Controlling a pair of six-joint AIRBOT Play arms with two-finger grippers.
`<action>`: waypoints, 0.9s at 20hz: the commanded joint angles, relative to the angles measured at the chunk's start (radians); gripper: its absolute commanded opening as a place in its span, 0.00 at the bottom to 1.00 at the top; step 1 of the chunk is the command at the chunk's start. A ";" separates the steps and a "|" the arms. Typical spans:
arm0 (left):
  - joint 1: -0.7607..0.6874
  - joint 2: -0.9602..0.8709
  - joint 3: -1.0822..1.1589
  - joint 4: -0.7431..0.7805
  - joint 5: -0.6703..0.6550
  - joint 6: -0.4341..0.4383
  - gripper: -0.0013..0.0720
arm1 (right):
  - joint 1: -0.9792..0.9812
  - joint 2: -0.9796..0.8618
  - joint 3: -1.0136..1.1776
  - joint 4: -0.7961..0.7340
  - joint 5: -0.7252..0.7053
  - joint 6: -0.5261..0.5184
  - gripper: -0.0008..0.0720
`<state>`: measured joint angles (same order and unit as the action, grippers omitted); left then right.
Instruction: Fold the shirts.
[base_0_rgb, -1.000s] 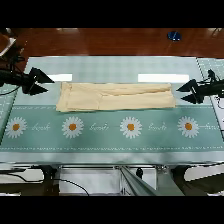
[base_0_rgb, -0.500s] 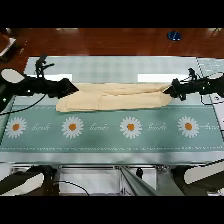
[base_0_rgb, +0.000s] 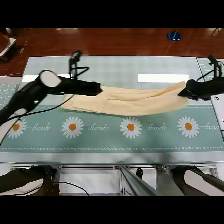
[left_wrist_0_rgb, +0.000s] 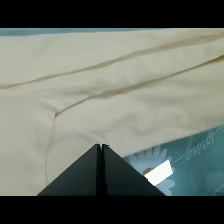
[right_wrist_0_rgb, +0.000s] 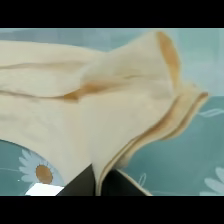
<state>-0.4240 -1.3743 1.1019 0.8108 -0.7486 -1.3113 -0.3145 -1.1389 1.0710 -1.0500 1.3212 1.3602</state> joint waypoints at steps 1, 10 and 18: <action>-0.185 -0.198 0.200 0.004 0.031 -0.031 0.06 | 0.001 0.300 -0.115 -0.046 0.050 0.073 0.03; -0.467 -0.580 0.578 -0.092 -0.112 -0.152 0.06 | 0.001 0.589 -0.131 0.100 0.108 0.140 0.03; -0.278 -0.518 0.639 -0.145 -0.352 -0.137 0.06 | 0.001 0.587 -0.131 0.146 0.082 0.140 0.03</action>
<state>-0.8146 -1.9305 1.7199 0.6678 -0.9878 -1.4483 -0.3145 -0.5545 0.9401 -0.9382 1.4075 1.4967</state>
